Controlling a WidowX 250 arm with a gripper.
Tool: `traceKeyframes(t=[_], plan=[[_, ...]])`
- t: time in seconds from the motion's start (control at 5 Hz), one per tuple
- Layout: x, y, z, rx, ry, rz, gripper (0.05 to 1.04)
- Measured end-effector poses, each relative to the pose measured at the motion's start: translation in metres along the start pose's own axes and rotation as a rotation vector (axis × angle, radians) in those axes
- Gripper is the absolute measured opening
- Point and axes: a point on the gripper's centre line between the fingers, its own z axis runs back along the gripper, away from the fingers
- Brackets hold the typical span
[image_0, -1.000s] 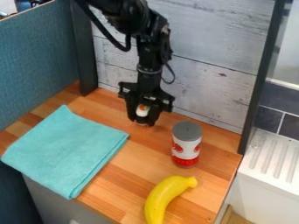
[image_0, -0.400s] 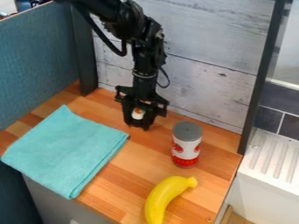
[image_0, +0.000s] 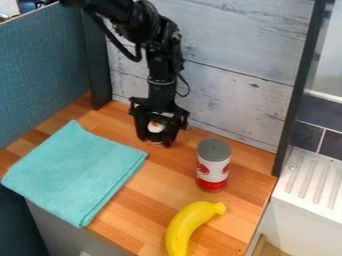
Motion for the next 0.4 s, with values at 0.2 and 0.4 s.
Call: traceKeyframes(t=[0.2,0.4], plan=[[-0.0032,0.0005,0.0009,-0.001,0.020,-0.001,0.996],[-0.0070,0.0003,0.0010,0.001,0.041,-0.012,0.995]])
